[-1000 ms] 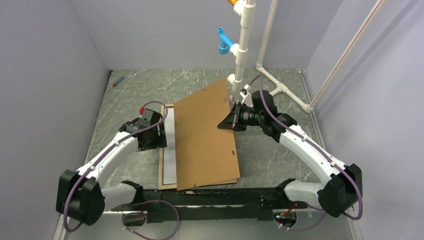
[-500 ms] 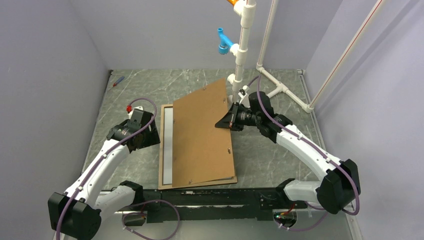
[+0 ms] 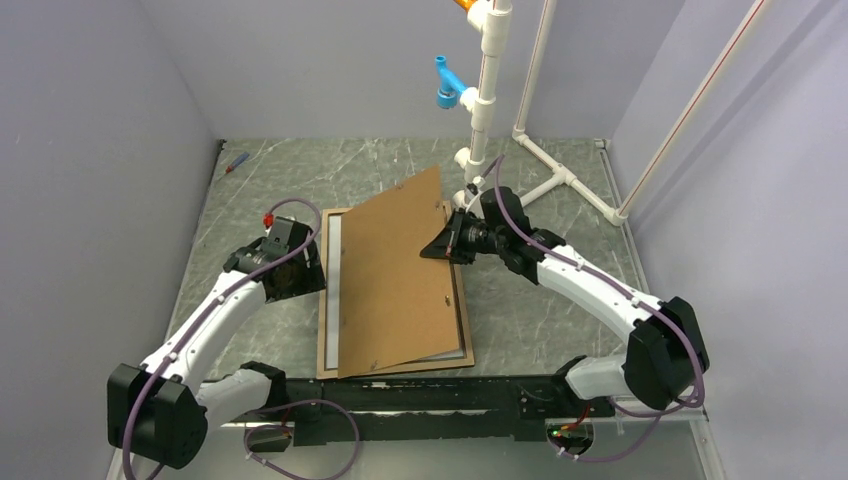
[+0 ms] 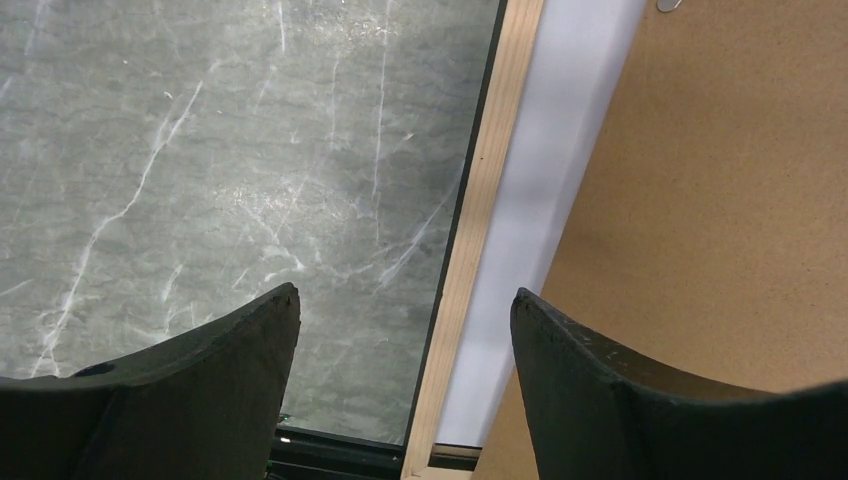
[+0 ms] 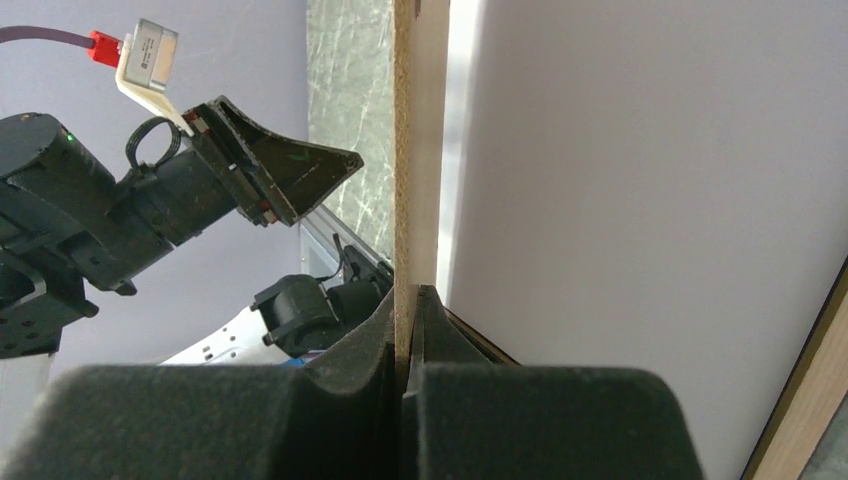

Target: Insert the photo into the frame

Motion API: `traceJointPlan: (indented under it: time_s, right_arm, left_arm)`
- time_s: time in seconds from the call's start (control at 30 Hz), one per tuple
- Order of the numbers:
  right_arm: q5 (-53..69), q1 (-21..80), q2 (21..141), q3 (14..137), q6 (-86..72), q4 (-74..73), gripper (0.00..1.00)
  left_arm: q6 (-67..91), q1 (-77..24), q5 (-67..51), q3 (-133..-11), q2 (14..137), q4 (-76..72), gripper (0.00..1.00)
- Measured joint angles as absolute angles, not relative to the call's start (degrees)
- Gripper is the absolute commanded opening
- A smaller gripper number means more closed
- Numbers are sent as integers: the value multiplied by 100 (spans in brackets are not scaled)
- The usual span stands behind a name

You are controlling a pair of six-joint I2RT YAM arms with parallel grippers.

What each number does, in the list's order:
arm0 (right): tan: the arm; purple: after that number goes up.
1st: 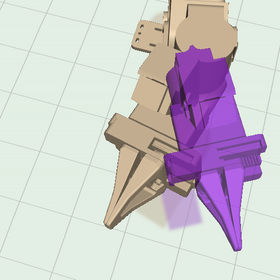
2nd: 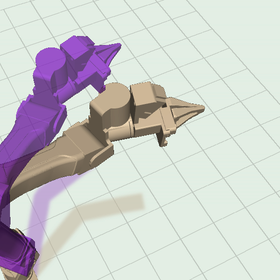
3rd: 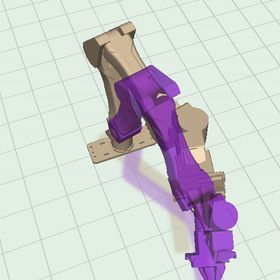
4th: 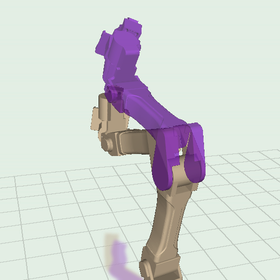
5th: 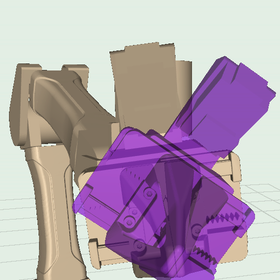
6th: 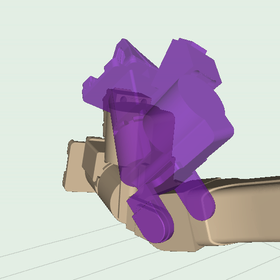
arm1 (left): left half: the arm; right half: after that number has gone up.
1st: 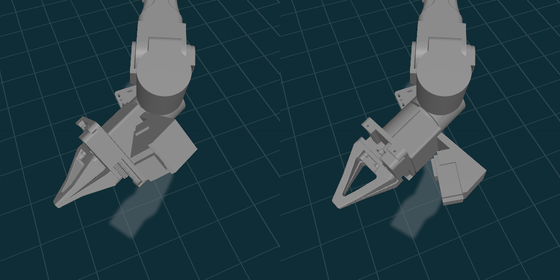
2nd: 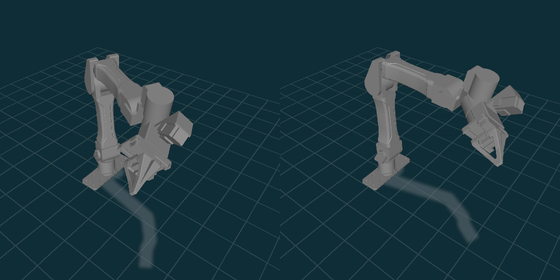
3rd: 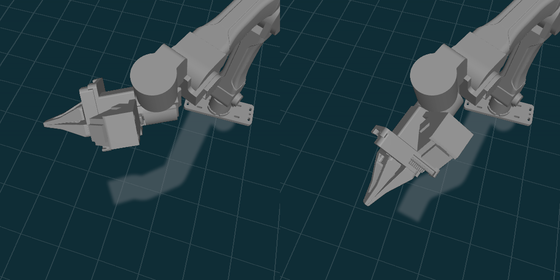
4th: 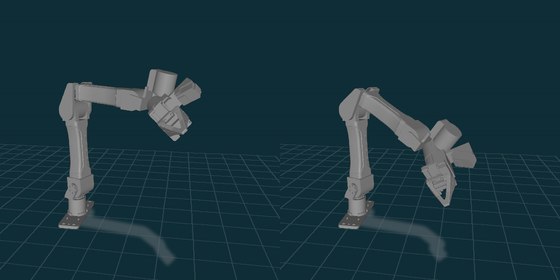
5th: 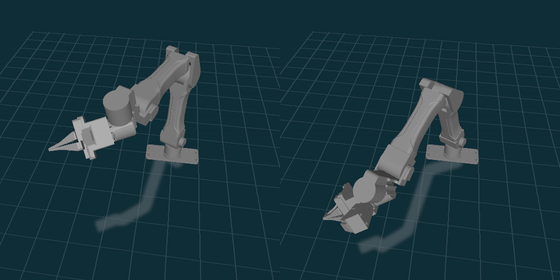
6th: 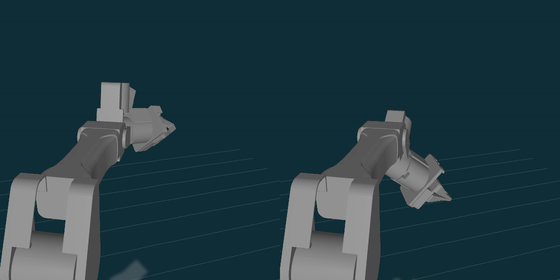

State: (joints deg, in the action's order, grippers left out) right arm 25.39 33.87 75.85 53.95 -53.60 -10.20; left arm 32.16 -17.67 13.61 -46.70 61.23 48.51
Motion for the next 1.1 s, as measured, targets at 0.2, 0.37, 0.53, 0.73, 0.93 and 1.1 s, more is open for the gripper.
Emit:
traceJointPlan:
  time_s: [0.2,0.37,0.53,0.73,0.93,1.1]
  right_arm:
    - [2475,3398,7819,5398,-5417,-867,0]
    - [2456,3415,7946,5461,-5454,-801,0]
    - [2464,3454,8110,5610,-5463,-786,0]
    - [2458,3472,8178,5686,-5470,-764,0]
    - [2451,3470,8178,5695,-5496,-757,0]
    - [2449,3472,8178,5695,-5509,-729,0]
  left_arm:
    - [3199,-1726,1219,-4558,6283,4681,79]
    - [3170,-1693,1140,-4486,6390,4593,79]
    - [3151,-1653,1120,-4436,6405,4543,79]
    - [3151,-1581,1120,-4425,6383,4521,79]
    - [3114,-1514,1055,-4381,6386,4484,78]
    - [3109,-1490,980,-4287,6462,4414,76]
